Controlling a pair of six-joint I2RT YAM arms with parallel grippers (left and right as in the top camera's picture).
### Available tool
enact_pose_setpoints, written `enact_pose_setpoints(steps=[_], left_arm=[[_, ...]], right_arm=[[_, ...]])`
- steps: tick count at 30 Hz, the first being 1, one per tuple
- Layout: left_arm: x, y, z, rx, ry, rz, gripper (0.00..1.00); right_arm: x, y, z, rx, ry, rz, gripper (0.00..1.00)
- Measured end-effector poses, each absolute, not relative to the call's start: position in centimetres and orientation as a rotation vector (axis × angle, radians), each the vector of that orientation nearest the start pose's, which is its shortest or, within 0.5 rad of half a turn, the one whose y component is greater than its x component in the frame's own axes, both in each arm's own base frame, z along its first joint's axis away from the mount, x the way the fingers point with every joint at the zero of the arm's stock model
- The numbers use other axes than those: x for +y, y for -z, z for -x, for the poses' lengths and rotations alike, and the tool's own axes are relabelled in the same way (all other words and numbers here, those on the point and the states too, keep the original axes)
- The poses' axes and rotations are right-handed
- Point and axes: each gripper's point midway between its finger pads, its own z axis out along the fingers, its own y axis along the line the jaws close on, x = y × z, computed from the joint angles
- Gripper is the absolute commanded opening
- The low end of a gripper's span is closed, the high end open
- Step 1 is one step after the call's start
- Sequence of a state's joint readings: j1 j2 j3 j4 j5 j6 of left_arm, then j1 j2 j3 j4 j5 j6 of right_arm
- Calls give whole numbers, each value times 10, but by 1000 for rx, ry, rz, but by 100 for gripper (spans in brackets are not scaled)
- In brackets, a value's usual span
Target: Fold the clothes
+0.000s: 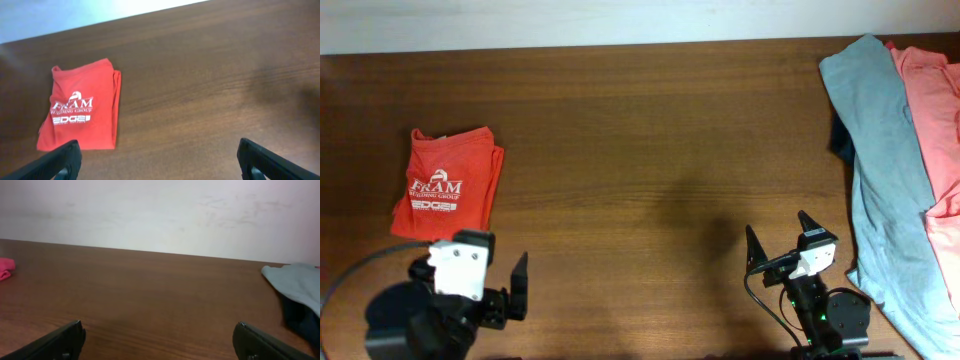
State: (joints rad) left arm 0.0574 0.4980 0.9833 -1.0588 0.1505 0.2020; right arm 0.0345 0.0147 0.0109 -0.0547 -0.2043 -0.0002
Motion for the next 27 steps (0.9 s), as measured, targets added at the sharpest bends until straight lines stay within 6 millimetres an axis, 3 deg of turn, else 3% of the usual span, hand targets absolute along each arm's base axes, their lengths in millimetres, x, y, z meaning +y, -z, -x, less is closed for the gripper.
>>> enact_pose_setpoints(steps=[5, 9, 18, 27], left_arm=[[-15, -241, -188, 2053, -6, -244, 99], [-18, -227, -195, 1954, -15, -257, 99], [-19, -223, -217, 1696, -47, -256, 99], [-18, -235, -237, 1392, -88, -241, 99]], right_arm=[[43, -162, -242, 1621, -193, 185, 99], [43, -162, -242, 1621, -192, 185, 98], [43, -162, -242, 1621, -193, 185, 99], [43, -162, -242, 1621, -192, 185, 99]])
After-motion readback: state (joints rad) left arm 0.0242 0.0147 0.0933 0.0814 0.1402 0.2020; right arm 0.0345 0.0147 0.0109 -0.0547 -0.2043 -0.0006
